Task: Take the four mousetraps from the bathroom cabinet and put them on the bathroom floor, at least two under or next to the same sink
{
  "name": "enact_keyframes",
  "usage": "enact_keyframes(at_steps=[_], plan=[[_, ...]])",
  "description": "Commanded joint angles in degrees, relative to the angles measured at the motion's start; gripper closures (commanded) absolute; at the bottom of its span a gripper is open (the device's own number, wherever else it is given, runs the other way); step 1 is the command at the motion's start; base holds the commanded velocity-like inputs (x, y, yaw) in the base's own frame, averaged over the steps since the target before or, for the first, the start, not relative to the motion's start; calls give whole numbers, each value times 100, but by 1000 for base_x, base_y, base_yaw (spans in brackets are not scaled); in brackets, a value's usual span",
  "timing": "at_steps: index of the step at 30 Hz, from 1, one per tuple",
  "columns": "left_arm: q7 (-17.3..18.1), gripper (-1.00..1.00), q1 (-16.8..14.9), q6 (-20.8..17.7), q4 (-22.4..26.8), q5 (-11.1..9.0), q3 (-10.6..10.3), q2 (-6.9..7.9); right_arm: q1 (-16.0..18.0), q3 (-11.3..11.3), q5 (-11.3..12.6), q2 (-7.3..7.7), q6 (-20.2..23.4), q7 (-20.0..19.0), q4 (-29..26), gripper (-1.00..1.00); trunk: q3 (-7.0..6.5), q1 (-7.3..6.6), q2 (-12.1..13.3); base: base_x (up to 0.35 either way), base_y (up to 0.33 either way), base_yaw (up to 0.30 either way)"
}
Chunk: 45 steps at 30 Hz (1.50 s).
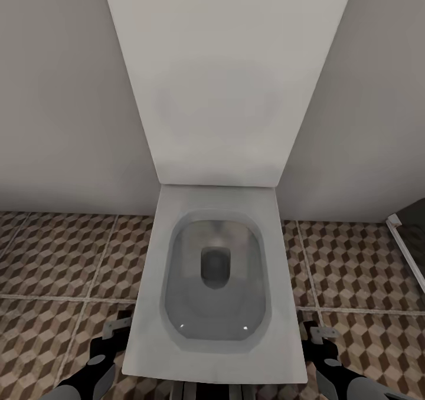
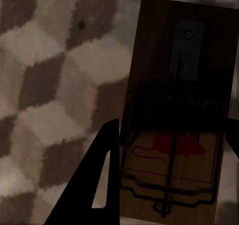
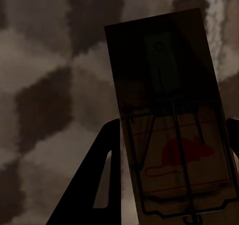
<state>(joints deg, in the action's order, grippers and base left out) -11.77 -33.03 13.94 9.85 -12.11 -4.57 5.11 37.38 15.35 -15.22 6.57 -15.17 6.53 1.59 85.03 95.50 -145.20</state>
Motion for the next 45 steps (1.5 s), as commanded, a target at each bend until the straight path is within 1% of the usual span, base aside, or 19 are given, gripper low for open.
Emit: enact_keyframes(at_steps=[1,9,25,34,38,42,45], plan=[[-54,100,-2,13,-2,-37,-51,-2,6,42,-50,2,-30,15,17,100,3,-1,-1,0,0,0],[-54,100,-2,12,-1,-45,-44,-9,6,46,-51,2,-30,15,17,100,3,-1,-1,0,0,0],[-54,100,-2,26,0,-32,-54,-1,6,47,-51,2,-30,14,17,100,358,40,-23,0,0,0],[-54,100,-2,32,14,-36,-53,-1,6,47,-47,4,-60,14,17,100,358,40,-23,0,0,0],[-54,100,-2,76,16,-40,-47,-1,6,47,-33,2,-292,15,19,100,358,40,-23,0,0,0],[-54,100,-2,272,17,-46,-40,-3,2,47,-26,2,-453,15,20,100,358,40,-23,0,0,0],[-54,100,-2,335,12,-46,-35,-7,-39,47,5,2,-569,15,19,100,358,40,-23,0,0,0]])
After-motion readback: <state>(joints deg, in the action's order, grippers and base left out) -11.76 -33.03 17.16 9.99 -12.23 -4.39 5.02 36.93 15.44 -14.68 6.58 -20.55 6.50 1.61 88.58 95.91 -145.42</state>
